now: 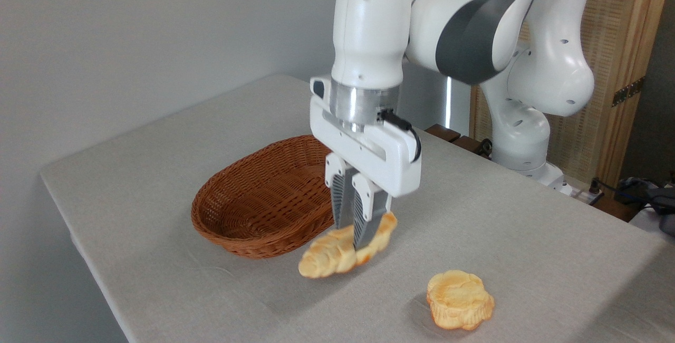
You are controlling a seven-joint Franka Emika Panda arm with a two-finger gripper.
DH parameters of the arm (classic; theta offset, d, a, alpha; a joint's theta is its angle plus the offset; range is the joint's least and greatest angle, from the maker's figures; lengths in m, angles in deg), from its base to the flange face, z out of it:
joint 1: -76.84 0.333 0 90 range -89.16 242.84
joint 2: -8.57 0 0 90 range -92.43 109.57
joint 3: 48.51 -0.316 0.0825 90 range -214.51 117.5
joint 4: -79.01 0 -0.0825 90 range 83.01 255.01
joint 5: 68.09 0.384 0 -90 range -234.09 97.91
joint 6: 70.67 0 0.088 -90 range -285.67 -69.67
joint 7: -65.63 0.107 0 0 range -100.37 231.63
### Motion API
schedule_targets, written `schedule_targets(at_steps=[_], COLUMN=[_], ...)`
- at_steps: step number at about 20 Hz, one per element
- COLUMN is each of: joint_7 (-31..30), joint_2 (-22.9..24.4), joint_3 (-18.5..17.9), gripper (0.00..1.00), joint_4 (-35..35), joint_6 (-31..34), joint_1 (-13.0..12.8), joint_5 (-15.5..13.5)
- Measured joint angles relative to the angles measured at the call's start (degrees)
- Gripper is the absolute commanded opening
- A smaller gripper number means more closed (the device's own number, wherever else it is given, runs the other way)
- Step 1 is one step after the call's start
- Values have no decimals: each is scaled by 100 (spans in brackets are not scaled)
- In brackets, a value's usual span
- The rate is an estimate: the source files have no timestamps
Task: Put bread into the basket
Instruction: 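Lift the croissant roll and carry it over the wicker basket, then lower the croissant roll into the basket and open the gripper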
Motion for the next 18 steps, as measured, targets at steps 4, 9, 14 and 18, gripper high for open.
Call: schedule_targets(at_steps=[4, 9, 14, 18], joint_7=[-47, -997, -2355, -2551], joint_2=[23, 36, -130, -494], joint_3=[33, 568, 1425, 1697], gripper=[31, 32, 35, 67], joint_4=[-581, -935, -930, -928], joint_6=[868, 1302, 1302, 1249], joint_1=[-9, -45, -101, -115], joint_5=[-609, -1004, -1019, -1019])
